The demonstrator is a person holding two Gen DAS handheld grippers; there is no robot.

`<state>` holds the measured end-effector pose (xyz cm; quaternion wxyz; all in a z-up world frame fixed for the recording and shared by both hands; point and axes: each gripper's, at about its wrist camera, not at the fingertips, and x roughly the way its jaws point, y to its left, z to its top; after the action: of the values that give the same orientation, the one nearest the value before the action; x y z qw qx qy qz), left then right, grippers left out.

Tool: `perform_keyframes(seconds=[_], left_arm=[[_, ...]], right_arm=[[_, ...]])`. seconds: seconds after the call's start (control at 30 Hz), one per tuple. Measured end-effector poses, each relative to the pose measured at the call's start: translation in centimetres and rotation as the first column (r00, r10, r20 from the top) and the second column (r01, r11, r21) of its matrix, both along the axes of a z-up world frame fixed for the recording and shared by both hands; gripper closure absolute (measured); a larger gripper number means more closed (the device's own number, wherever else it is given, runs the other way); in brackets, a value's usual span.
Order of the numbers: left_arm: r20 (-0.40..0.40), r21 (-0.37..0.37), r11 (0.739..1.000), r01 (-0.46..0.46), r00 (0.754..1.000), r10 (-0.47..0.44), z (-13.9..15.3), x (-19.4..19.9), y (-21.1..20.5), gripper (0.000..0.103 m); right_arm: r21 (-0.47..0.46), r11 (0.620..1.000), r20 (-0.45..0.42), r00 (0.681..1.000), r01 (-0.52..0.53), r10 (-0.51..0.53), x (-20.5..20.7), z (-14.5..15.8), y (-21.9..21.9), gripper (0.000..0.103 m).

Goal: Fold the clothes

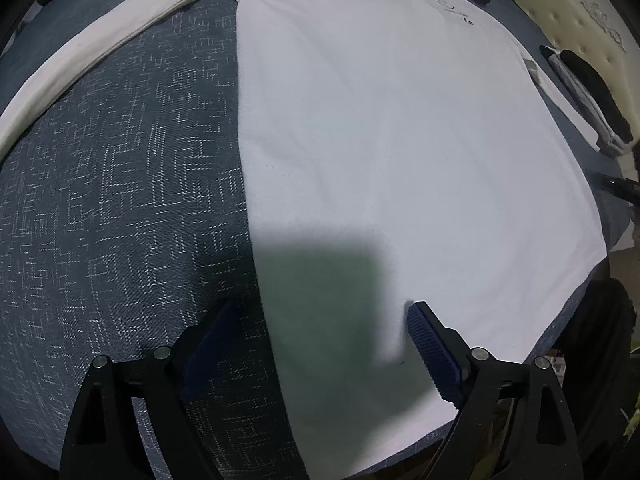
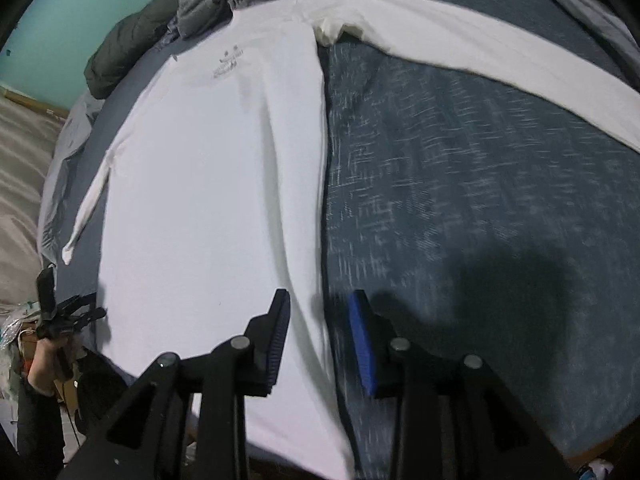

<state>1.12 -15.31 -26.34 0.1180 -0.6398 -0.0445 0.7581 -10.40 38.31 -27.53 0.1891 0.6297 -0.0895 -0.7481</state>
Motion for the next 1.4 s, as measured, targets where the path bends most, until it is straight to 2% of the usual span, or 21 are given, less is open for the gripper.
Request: perform_keyframes(seconds=[0.03,0.1,0.2,0.5,0.67,0.87,0.93,1.0,1.1,1.2,1.3,1.4], left_arm=[[0.001,0.001,1.000,0.000,1.000,0.000,0.0,0.1,0.0,0.007],[0.002,0.000,1.000,0.003,1.000,-0.003,-0.1,0.2,0.0,0.006],[0.002,-0.003,1.000,0.008,1.000,-0.008,0.0,0.5,0.0,0.005],[-0.002,-0.003,1.000,0.006,1.000,-0.006,0.2,1.4,-0.5,0.005],[-0.011,-0.014,1.000,0.002,1.000,-0.002,0.7,2.0,-0.7,0.004],[-0.022,-0.037,0.999,-0.005,1.000,0.004,1.2,2.6,-1.6,0.004],[-0.024,-0.043,0.999,-0.005,1.000,0.004,1.2,2.8,-1.8,0.004],[-0.023,-0.042,0.999,-0.012,1.000,0.011,1.2,2.8,-2.2,0.004],[-0.024,-0.038,0.999,-0.027,0.999,0.026,1.2,2.8,-2.6,0.004],[-0.024,-0.033,0.999,-0.033,0.999,0.032,1.2,2.9,-2.8,0.004],[-0.020,-0.034,0.999,-0.029,0.999,0.029,1.2,3.3,-3.0,0.004],[-0.020,-0.032,0.999,-0.027,0.999,0.026,1.3,3.6,-3.3,0.004]], right_arm=[[0.011,1.000,0.004,1.000,-0.002,0.002,-0.2,-0.6,-0.4,0.076],[0.010,1.000,0.008,1.000,-0.006,0.006,-0.4,-1.3,-0.8,0.093],[0.014,1.000,-0.003,1.000,-0.017,0.017,-0.4,-1.5,-1.1,0.101],[0.038,0.999,-0.097,0.995,0.017,-0.014,0.2,1.0,1.1,0.101],[0.052,0.999,-0.056,0.998,0.006,-0.003,0.0,0.3,0.4,0.101],[0.022,0.999,-0.033,0.998,0.048,-0.048,0.0,0.4,1.4,0.099],[0.006,0.999,-0.033,0.998,0.054,-0.054,0.3,0.8,1.8,0.096],[-0.005,0.999,-0.021,0.999,0.034,-0.034,0.9,1.1,1.9,0.088],[-0.010,1.000,0.004,1.000,-0.007,0.007,1.9,1.0,1.6,0.087],[-0.004,1.000,0.024,1.000,-0.017,0.017,2.5,0.0,1.2,0.088],[-0.007,1.000,0.018,1.000,-0.021,0.021,2.9,-0.3,1.2,0.099],[0.008,1.000,0.019,1.000,-0.022,0.022,3.3,0.0,1.6,0.100]])
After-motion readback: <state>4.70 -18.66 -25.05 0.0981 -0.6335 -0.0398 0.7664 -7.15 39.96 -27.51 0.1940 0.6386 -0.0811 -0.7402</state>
